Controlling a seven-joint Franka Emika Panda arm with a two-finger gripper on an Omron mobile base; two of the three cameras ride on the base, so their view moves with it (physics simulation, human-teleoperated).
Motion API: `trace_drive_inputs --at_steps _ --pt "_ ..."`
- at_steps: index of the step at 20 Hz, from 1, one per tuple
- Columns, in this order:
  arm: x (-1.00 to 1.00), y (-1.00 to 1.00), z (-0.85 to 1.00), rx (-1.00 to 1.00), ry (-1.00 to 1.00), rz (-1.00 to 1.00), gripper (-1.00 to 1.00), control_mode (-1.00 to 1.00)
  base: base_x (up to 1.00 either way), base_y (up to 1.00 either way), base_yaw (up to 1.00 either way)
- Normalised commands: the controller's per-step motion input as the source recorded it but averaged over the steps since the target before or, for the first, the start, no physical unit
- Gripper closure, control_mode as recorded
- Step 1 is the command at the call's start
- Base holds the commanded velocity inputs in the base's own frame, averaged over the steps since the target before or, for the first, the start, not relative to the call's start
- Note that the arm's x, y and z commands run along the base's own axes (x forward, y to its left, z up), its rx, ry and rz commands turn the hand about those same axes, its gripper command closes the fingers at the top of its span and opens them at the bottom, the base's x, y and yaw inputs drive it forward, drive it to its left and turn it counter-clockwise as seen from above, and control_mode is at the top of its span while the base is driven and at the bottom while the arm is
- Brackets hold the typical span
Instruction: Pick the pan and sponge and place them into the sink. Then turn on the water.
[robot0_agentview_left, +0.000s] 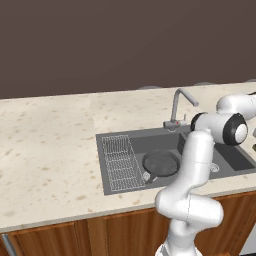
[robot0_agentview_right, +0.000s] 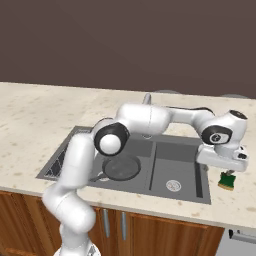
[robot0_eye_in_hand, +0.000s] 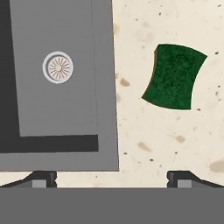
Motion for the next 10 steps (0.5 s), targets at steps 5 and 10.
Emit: trace_drive_inputs --at_steps 5,10 --pt "0.18 -0.02 -0.13 0.03 -0.02 0.03 -1.0 -1.0 0.0 0.0 0.0" --pt "0.24 0.0 -0.12 -0.01 -0.01 0.03 -1.0 -1.0 0.0 0.0 0.0"
